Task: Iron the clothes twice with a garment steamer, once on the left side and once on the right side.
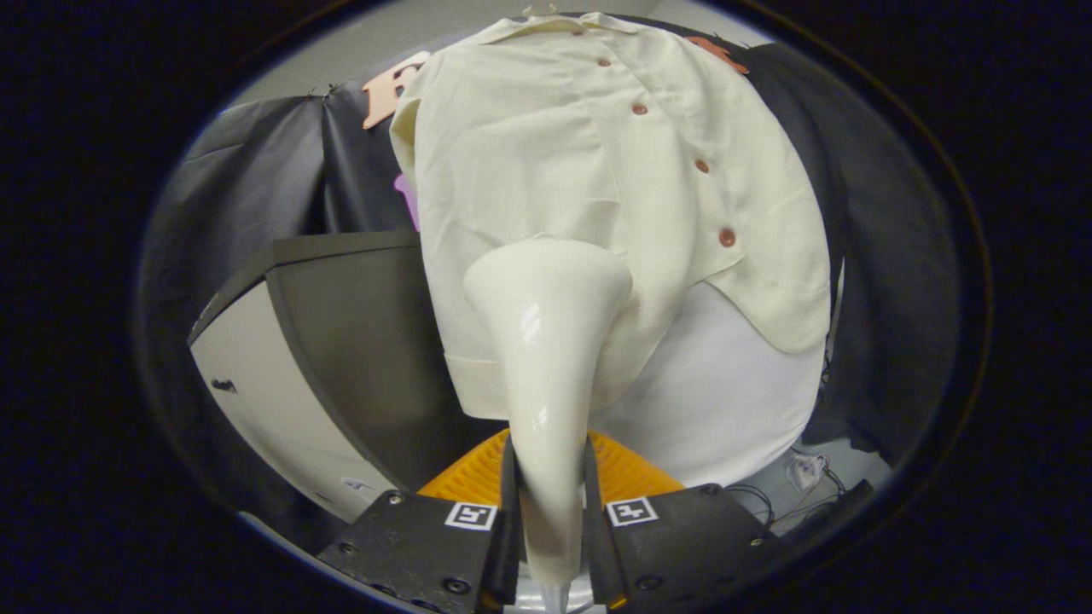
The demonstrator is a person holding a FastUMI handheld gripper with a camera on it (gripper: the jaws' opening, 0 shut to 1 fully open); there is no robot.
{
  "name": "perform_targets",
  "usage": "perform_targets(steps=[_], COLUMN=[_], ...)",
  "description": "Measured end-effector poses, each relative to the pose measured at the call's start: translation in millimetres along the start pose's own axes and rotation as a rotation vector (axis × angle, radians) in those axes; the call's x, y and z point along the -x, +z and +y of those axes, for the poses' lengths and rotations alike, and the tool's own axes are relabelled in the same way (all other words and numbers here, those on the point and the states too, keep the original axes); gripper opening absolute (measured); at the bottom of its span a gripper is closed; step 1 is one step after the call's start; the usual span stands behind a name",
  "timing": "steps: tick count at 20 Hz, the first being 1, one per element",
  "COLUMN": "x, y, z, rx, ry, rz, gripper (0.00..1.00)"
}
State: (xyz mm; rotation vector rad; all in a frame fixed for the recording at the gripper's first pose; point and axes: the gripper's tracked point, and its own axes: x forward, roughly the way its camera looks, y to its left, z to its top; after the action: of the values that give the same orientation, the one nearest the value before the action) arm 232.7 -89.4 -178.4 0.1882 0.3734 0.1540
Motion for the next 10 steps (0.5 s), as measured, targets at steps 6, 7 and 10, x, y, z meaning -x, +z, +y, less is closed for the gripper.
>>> perform_targets(steps=[6,7,10], x=[62,72,100], y=[79,90,127], z=[-3,-7,-18], rx=[0.038,0.045,0.084], ry=[0.006,0.001,-0.021], rz=[-0.11,-0.12,-0.159], gripper=[0.32,0.32,0.32])
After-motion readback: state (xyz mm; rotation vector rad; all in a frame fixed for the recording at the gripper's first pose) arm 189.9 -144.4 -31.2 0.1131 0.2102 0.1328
